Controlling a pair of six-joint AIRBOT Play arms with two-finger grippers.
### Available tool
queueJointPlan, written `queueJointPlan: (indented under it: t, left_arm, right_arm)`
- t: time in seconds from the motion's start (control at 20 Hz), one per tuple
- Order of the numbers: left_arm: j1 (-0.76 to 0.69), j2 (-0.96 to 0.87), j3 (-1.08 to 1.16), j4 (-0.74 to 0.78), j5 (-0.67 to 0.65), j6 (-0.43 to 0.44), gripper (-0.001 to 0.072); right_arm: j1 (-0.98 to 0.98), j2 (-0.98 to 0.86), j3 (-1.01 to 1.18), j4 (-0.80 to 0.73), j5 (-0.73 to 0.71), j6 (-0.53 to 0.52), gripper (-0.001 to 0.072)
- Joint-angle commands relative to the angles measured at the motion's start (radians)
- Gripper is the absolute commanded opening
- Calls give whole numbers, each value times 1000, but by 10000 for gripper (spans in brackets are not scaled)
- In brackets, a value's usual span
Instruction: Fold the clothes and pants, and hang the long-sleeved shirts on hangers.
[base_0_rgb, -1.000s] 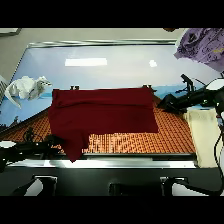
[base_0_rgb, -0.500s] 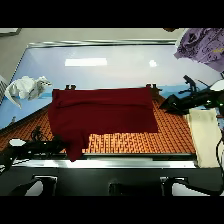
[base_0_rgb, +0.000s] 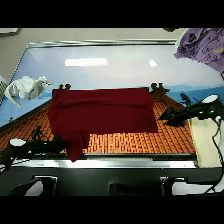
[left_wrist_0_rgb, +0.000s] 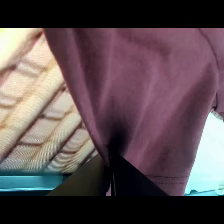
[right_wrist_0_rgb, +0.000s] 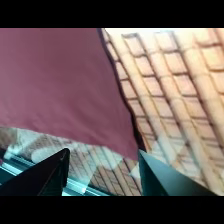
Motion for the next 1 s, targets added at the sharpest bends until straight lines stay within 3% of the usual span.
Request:
queueJointPlan:
  t: [0.0, 0.25, 0.75, 0.95]
  left_arm:
    - [-1, 0, 2, -5, -9, 3, 16]
    - [-1, 0, 2, -5, -12, 3, 16]
    - [-1, 0, 2, -4, -9, 11, 16]
    - [-1, 0, 2, -4, -7, 19, 16]
  right_arm:
    - [45, -58, -32, -36, -63, -21, 478]
    - [49, -59, -32, -103, -69, -9, 478]
    - [49, -59, -92, -37, -1, 13, 474]
    - [49, -59, -126, -6, -55, 8, 314]
